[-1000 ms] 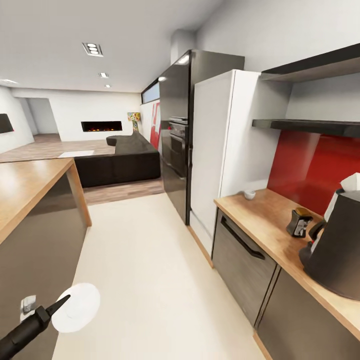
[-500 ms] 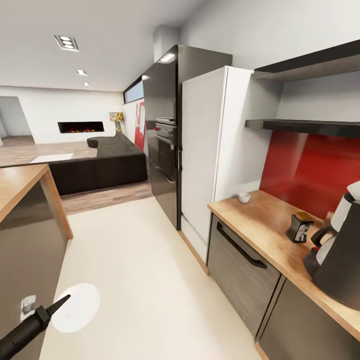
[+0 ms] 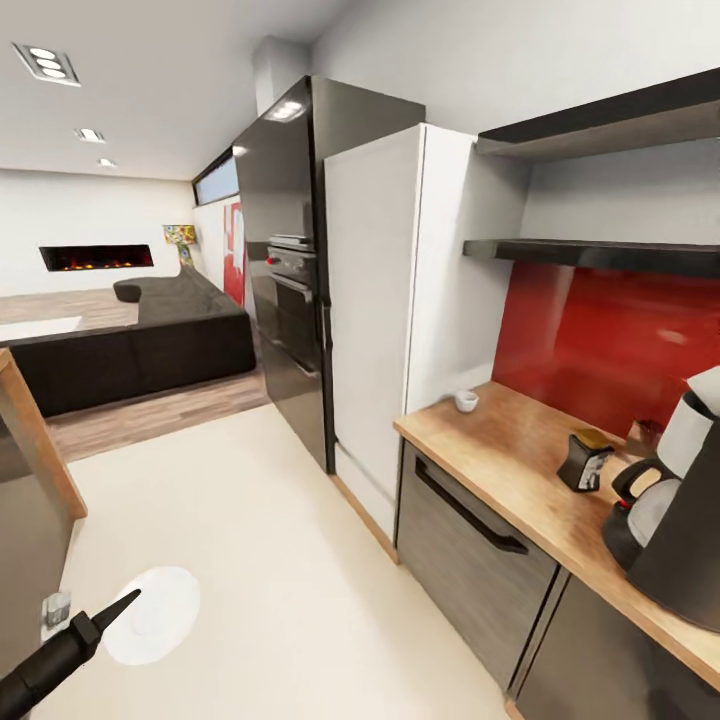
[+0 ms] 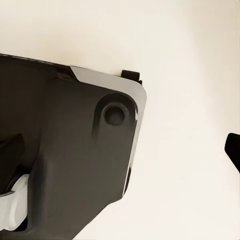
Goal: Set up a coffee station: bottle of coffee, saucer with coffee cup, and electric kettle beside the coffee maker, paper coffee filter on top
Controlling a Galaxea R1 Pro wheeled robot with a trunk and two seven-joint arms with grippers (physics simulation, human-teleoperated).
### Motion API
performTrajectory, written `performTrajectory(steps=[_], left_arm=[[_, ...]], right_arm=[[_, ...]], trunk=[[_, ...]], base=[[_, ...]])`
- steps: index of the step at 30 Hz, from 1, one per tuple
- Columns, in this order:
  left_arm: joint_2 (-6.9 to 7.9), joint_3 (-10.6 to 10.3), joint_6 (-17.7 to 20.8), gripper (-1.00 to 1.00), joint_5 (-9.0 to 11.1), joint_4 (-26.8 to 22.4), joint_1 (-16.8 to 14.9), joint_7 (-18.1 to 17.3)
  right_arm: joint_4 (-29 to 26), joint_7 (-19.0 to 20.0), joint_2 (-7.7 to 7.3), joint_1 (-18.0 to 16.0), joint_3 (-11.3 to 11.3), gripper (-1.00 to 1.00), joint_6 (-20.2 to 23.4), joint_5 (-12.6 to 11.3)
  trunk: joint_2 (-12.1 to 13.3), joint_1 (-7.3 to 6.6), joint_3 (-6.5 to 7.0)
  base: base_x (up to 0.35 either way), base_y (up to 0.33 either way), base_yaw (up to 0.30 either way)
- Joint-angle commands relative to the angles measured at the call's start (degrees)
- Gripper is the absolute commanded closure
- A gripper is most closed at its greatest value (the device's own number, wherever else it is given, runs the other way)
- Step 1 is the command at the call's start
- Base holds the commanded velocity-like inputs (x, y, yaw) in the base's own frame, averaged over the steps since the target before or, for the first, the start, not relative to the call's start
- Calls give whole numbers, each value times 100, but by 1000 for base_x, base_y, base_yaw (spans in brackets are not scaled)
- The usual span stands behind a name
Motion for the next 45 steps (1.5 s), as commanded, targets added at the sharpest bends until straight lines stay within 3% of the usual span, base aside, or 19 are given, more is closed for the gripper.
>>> performTrajectory(steps=[1,18,45], left_arm=[[1,7,51,100,15,1,-2,-9],[1,7,45,100,20,0,-2,-11],[1,7,45,100,22,0,-2,-16]], right_arm=[[-9,16,-4,-3,30,-100,30,32],[-14,16,7,-1,30,-100,29,29],[-6,16,-1,-1,30,-100,26,27]], trunk=[[-8,6,-8],[-8,6,-8],[-8,6,-8]], base=[[292,188,-264],[274,201,-264],[11,7,-264]])
